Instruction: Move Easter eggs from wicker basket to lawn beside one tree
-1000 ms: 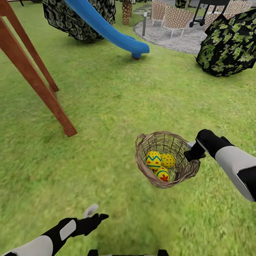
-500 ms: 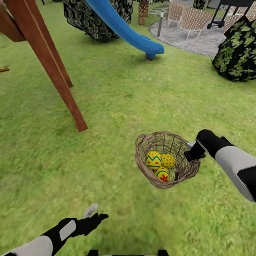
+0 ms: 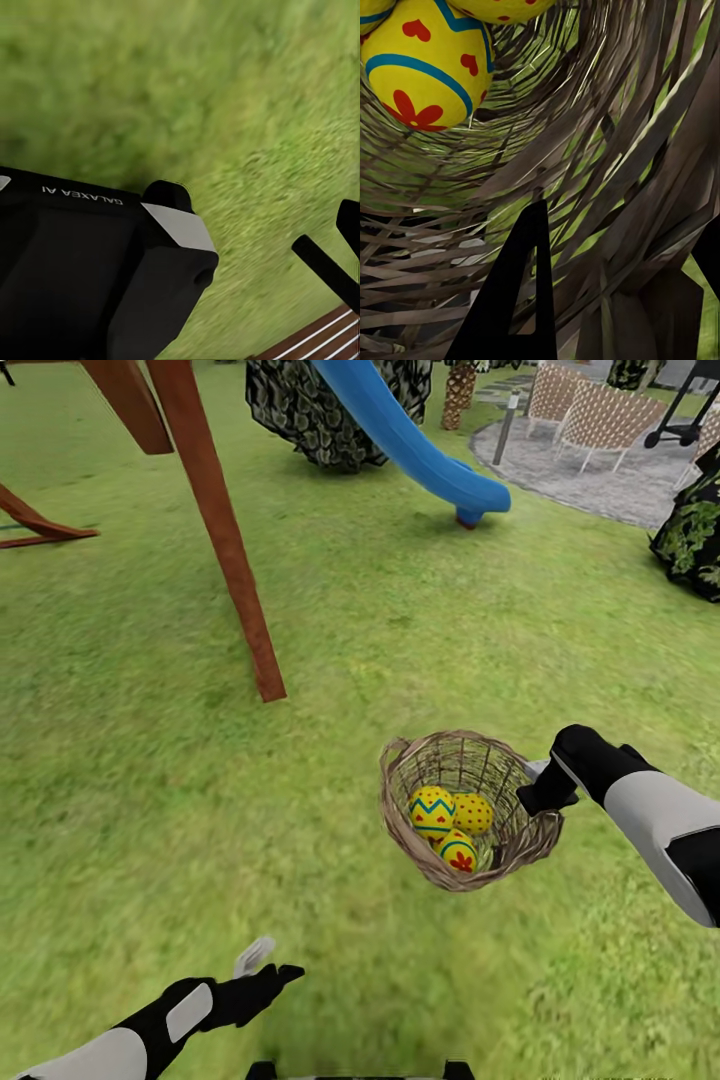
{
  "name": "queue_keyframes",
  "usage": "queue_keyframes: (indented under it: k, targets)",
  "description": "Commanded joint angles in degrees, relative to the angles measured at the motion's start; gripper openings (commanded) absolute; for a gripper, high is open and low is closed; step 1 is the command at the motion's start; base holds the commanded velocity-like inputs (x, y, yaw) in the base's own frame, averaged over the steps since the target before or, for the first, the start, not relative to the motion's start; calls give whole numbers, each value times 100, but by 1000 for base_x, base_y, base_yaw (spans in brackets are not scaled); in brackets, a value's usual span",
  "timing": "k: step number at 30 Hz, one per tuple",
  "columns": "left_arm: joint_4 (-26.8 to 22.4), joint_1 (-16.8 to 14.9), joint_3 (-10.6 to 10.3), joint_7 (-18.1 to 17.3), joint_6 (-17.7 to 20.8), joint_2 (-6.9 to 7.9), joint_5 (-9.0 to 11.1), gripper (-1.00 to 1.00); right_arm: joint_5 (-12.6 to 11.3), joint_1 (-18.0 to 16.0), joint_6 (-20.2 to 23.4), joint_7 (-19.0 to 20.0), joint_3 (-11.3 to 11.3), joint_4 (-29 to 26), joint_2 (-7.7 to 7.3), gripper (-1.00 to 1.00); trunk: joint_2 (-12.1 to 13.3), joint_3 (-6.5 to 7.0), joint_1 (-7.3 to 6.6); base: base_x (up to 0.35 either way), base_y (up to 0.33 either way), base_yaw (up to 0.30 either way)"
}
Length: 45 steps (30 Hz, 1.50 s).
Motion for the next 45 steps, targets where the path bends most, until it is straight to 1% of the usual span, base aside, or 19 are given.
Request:
queue_keyframes:
  k: [1,45]
  targets:
    - [-1,-4,-20,-6,26,2,35,100,1,-1,26,53,-7,-14,-2,-100,-4,-4,-3,-342,0,240]
    - [-1,-4,-20,-7,26,2,35,100,1,-1,26,46,4,17,0,-100,-4,-4,-3,-343,1,237]
